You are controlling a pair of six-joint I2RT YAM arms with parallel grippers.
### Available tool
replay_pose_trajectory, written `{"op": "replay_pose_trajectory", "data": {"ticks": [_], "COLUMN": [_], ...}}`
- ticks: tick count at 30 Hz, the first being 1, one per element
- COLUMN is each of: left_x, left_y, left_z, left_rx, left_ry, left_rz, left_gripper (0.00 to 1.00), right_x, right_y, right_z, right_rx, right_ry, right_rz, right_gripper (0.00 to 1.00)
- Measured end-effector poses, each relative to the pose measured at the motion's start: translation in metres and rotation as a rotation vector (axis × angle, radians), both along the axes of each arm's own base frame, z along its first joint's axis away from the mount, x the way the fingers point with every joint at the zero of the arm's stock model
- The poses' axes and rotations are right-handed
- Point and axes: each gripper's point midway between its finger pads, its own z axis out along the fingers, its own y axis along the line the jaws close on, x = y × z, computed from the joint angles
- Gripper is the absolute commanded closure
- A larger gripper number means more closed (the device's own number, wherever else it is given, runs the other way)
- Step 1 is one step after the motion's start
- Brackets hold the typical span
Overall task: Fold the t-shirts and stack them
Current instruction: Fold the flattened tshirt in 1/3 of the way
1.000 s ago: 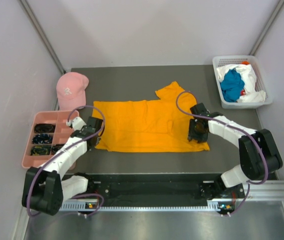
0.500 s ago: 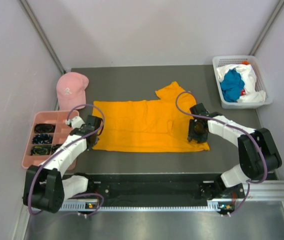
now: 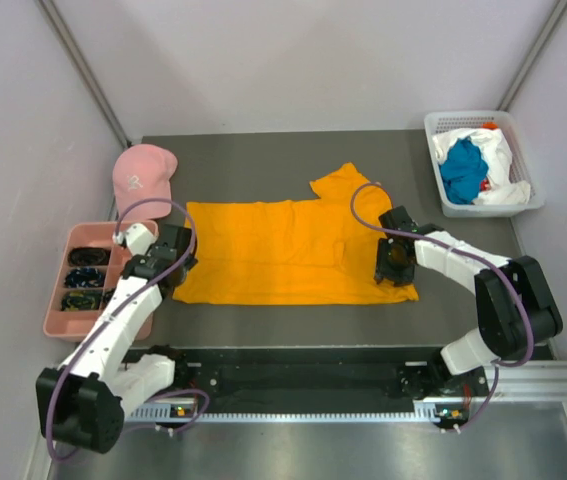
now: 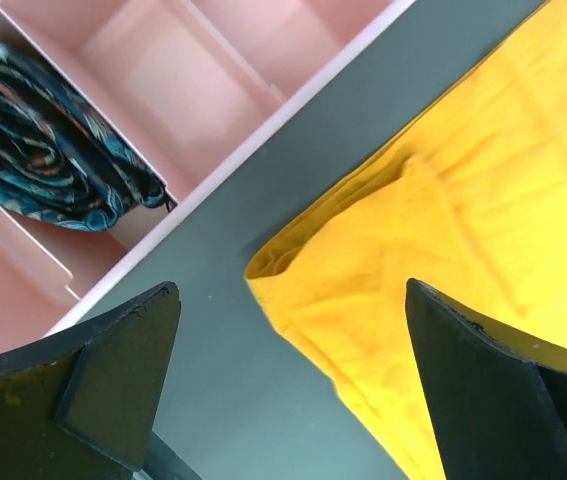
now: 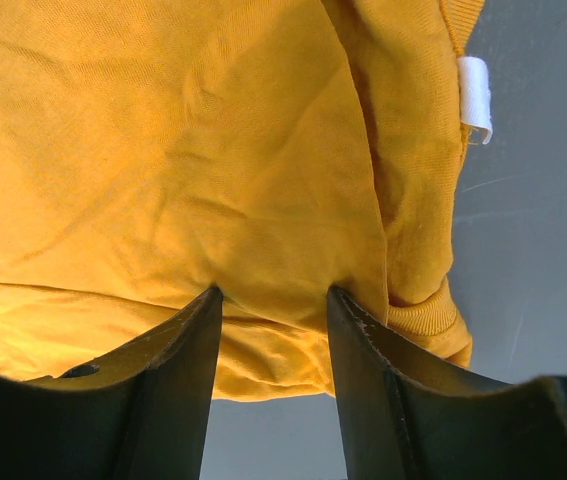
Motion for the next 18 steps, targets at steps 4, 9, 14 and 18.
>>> {"op": "replay_pose_trajectory", "data": {"ticks": [4, 9, 14, 18], "left_x": [0.011, 0.035, 0.077, 0.12], "left_y": [-0.001, -0.008, -0.029, -0.05], "left_z": [0.028, 0.058, 0.068, 0.046], "left_rx": [-0.002, -0.011, -0.052, -0.084], "left_ry": [-0.069, -0.175, -0.275, -0.265], "left_rz": [-0.008, -0.061, -0.163, -0.244], "left_gripper": [0.01, 0.01, 0.01, 0.01], "right_x": [0.0, 0.004, 0.037, 0.076], "right_y": [0.0, 0.002, 0.015, 0.029], "right_z": [0.0, 0.01, 0.048, 0.089], "right_rx": [0.0, 0.014, 0.05, 0.077], "right_ry": [-0.002, -0.026, -0.13, -0.248], "right_rz": [0.0, 0.006, 0.029, 0.052], "right_gripper": [0.53, 0.52, 0.52, 0.52]}}
